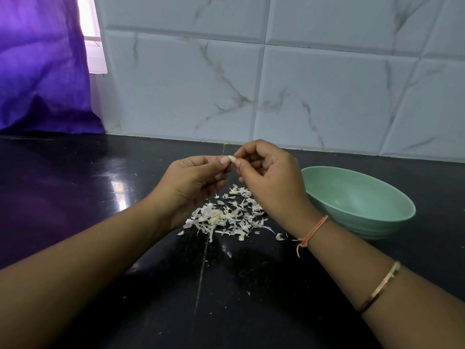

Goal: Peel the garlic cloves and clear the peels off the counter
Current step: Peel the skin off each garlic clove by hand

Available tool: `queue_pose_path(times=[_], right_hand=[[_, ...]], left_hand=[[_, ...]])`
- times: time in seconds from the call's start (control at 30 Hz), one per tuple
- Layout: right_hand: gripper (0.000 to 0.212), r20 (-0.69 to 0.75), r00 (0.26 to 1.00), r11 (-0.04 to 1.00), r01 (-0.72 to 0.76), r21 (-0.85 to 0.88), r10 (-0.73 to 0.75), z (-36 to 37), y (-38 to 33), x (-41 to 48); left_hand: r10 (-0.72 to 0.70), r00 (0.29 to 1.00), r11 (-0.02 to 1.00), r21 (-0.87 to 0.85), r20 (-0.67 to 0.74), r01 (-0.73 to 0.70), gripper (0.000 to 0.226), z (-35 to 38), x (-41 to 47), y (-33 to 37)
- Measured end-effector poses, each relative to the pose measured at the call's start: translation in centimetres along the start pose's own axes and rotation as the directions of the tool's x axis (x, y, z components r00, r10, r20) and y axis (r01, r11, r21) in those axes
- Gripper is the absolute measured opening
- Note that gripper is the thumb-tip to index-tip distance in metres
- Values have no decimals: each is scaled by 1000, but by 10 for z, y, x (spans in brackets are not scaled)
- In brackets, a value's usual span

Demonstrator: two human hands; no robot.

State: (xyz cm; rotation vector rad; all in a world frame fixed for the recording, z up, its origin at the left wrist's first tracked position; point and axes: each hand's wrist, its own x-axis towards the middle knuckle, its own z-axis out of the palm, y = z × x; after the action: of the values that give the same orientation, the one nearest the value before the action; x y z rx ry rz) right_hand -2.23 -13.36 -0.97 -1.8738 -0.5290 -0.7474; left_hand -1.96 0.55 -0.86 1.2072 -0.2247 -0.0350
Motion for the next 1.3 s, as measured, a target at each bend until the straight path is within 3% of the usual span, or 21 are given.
queue_pose_path(times=[0.13, 0.23, 0.4, 0.5, 0.67, 0.87, 0.93, 1.13, 1.3], right_hand=[[15, 13, 999, 999, -34, 29, 34, -1, 0, 2], [21, 61, 996, 996, -71, 62, 68, 1, 1, 2], [5, 103, 988, 994, -113, -12, 113, 0, 0, 1], [8, 115, 991, 968, 93, -233, -68, -2, -3, -1], [10, 154, 931, 809, 365, -461, -332, -2, 1, 1], [5, 245, 786, 571, 590, -571, -567, -3, 5, 5], [16, 266, 748, 518, 627, -582, -607, -3, 6, 5], [11, 171, 855, 657, 491, -571, -490, -5, 3, 5], [15, 180, 854, 667, 498, -554, -488, -3, 2, 3]], left_hand=[[-38, 999, 999, -31, -21, 37, 18, 0, 1, 1], [1, 1000, 999, 37, 3, -2, 14, 1, 0, 1], [70, 997, 987, 145, 13, -71, 16, -1, 0, 0], [71, 997, 980, 188, 3, -70, 18, -1, -1, -1], [41, 999, 973, 230, -35, -32, 19, -1, 0, -1], [-13, 997, 978, 209, -80, 30, 22, 2, -1, 1], [-30, 995, 979, 200, -94, 49, 23, 2, 0, 0], [-11, 996, 981, 190, -87, 27, 23, 1, 0, -1], [21, 998, 986, 167, -53, -12, 23, 3, -2, -1]])
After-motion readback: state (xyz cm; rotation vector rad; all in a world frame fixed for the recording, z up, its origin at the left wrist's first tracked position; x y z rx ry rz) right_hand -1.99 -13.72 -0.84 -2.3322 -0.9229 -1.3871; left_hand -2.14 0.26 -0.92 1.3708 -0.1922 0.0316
